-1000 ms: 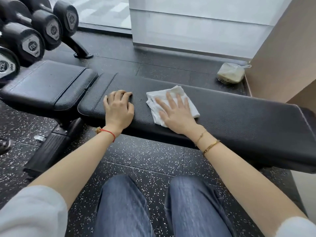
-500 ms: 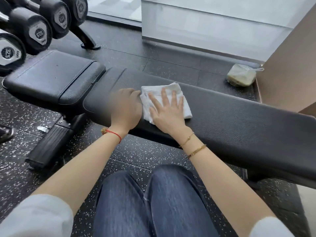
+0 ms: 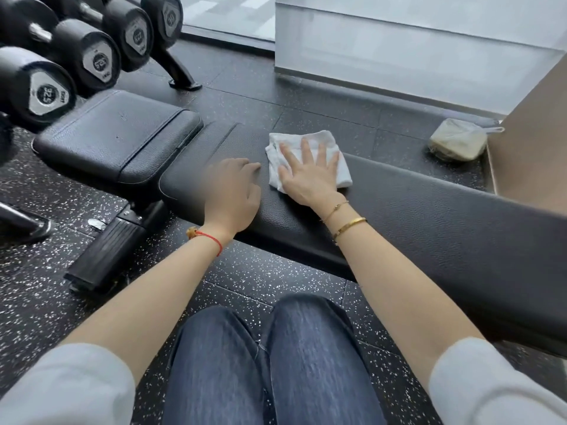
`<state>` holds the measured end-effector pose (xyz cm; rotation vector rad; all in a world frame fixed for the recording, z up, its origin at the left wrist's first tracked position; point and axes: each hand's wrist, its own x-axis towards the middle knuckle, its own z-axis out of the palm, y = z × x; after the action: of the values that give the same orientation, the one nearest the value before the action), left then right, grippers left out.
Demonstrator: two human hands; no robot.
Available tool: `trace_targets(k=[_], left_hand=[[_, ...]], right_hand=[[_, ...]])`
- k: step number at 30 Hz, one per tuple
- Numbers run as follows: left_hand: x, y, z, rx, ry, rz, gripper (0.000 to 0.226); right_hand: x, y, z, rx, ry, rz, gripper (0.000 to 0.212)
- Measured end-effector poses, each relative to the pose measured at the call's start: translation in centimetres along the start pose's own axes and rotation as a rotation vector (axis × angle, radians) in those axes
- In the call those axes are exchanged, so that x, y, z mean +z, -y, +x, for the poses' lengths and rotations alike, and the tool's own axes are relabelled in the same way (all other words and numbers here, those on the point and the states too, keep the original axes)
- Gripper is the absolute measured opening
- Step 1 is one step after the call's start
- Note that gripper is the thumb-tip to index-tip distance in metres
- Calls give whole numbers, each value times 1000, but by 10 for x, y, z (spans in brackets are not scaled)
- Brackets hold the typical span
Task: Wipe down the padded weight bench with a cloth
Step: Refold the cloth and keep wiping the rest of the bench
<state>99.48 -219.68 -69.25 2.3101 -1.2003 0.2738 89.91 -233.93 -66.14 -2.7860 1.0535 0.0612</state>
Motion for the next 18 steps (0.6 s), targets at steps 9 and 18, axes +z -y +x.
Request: trace_targets(k=[9, 18], left_hand=[[-2, -1, -2, 10, 27, 9, 46], [-2, -2, -2, -1, 19, 16, 46]], right_hand=[[7, -84, -60, 1, -64, -10, 54], [5, -12, -29, -21, -35, -7, 56]])
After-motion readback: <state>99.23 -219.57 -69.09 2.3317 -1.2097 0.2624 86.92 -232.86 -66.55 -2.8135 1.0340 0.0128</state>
